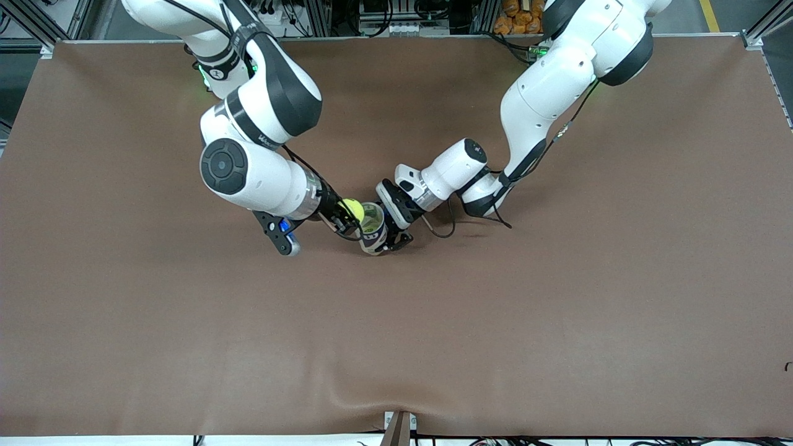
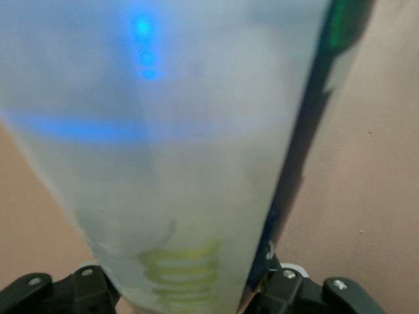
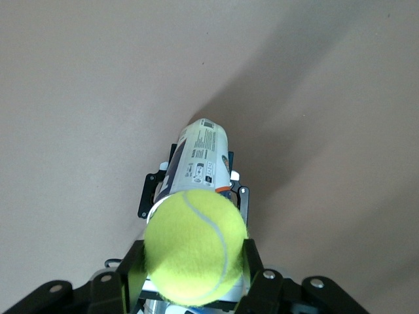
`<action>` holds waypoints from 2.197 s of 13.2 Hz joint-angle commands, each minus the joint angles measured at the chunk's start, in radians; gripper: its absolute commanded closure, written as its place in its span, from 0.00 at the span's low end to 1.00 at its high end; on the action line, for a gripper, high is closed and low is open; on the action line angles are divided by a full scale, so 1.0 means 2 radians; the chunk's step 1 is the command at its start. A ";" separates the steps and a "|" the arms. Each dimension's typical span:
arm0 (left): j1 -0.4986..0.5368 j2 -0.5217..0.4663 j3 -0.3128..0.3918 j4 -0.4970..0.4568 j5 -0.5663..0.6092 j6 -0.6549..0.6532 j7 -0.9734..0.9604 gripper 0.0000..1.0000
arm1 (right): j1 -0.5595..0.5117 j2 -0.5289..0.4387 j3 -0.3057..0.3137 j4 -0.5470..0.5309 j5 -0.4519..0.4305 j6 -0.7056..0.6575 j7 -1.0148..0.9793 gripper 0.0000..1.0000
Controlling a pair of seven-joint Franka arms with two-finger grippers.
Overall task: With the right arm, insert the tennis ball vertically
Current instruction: 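Carry the second ball over the tube and drop it in, then withdraw the right gripper while the left gripper releases the tube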
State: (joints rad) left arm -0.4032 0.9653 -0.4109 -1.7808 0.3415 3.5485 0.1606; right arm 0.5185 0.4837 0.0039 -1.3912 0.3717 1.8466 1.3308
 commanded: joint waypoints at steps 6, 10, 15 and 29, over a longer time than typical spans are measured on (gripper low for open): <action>0.004 -0.008 -0.002 -0.005 0.004 0.004 0.000 0.22 | 0.027 0.025 -0.002 0.020 0.007 0.027 0.039 0.00; 0.004 -0.008 -0.002 -0.005 0.004 0.004 0.000 0.22 | 0.031 0.026 -0.003 0.027 0.001 0.026 0.036 0.00; 0.004 -0.008 -0.002 -0.005 0.004 0.004 0.000 0.21 | -0.014 0.019 -0.006 0.068 -0.019 -0.031 -0.009 0.00; 0.042 -0.042 -0.002 -0.080 0.007 0.001 0.003 0.00 | -0.242 -0.028 0.010 0.128 -0.124 -0.225 -0.446 0.00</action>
State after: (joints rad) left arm -0.3500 0.9442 -0.4112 -1.8515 0.3440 3.5488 0.1672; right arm 0.0856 0.4610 -0.0161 -1.1469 0.1535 1.4318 0.5124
